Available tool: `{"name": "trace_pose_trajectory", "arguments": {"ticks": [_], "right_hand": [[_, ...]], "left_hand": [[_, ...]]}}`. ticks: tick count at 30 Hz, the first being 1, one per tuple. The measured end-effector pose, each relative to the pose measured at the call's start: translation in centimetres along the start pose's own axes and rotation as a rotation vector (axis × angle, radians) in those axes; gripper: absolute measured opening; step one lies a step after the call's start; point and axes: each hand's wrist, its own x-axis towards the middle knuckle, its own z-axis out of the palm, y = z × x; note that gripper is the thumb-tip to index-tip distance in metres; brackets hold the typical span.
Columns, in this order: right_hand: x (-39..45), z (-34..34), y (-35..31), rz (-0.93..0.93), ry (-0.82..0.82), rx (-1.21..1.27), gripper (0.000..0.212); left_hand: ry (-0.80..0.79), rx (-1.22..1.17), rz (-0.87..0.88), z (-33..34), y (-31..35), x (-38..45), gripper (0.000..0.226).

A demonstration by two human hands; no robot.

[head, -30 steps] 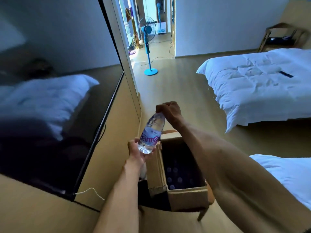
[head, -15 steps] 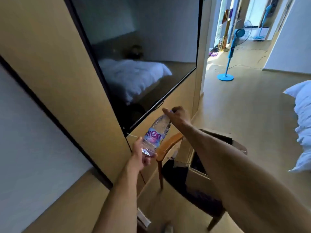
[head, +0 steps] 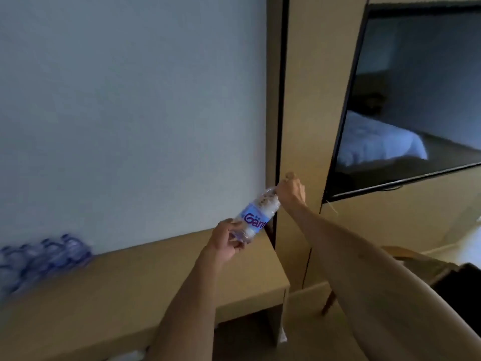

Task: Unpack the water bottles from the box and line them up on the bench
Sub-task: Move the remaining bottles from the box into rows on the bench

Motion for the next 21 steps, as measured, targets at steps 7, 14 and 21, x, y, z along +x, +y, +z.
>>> {"name": "trace_pose_trajectory", "arguments": {"ticks": [7, 14, 21], "right_hand": [[-8.5, 17.8, -12.8, -0.199, -0.214, -0.002, 0.05], [-19.7, 36.9, -24.1, -0.295, -0.403, 0.004, 0.043], [-27.9, 48.9, -30.8, -0.388, -0.557, 0.024, 0.027]], "left_hand": [[0.389, -0.051, -0.09, -19.9, 3.9, -6.5, 0.065], [0.54, -0.198, -0.071, -39.7, 3.9, -13.4, 0.065], [0.539, -0.513, 0.051, -51.6, 6.0, -18.0, 0.05]]}}
